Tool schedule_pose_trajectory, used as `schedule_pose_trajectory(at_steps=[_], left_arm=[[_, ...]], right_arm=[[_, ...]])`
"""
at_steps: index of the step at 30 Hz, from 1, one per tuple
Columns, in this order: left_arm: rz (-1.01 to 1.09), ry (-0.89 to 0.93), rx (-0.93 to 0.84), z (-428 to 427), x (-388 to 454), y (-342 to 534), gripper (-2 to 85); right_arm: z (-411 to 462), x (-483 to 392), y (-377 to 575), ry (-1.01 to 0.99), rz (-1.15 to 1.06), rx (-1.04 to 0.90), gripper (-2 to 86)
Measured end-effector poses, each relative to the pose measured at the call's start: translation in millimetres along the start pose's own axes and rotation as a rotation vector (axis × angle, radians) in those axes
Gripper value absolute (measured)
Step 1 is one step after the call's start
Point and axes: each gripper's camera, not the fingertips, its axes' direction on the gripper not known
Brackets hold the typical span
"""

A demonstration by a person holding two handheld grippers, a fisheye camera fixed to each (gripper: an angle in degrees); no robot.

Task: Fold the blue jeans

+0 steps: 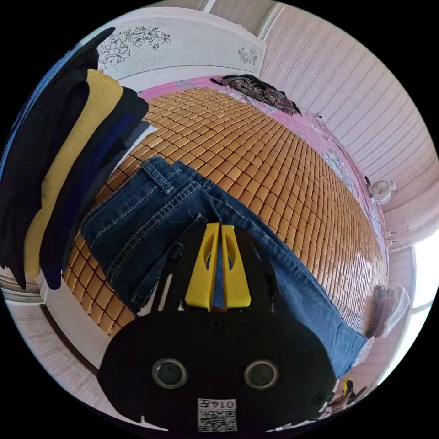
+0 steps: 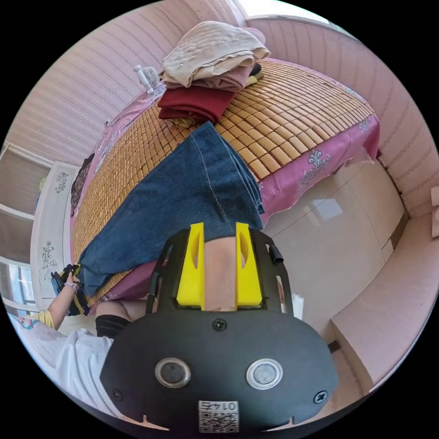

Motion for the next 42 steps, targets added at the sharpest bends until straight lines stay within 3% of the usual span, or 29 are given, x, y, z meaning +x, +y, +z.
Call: schedule_pose_trajectory(at_steps=[4,6,9,13,19,23,29,37,42], left_arm=[[0.191,0.048,0.062,-49.1,20.0,28.7,-1.0],[0.26,0.05,0.046,-64.1,28.1,50.9,-1.0],[0.295,0.04,-0.033,-66.4,33.1,89.6,-1.0],[0.258,0.076,-0.212,-32.5,47.7,121.8,-1.0],[0.461,-0.14,-0.275,1.9,102.4,127.1,-1.0],[0.43,-0.154,-0.328,10.8,114.2,114.4,-1.0],[0.545,-0.107,-0.462,27.5,144.3,104.7,-1.0],[0.81,0.175,-0.659,59.0,251.0,156.9,-1.0],[0.836,0.407,-0.674,71.7,298.0,205.2,-1.0]], right_arm=[[-2.6,64.3,-1.3,-0.217,0.229,0.021,16.2],[-5.0,81.9,-1.4,-0.232,0.264,0.058,17.6],[0.7,110.3,-2.3,-0.209,0.31,0.057,21.7],[12.3,143.1,-14.5,-0.33,0.325,0.025,23.0],[12.9,149.0,-32.8,-0.535,0.225,-0.059,9.2],[-25.4,144.8,-24.9,-0.63,0.171,0.063,3.6],[-128.4,94.3,-32.9,-0.689,-0.13,0.27,2.0],[-288.8,-14.5,-42.8,-0.782,-0.519,0.648,1.8],[-311.6,-155.6,-42.8,-0.862,-0.825,0.547,2.1]])
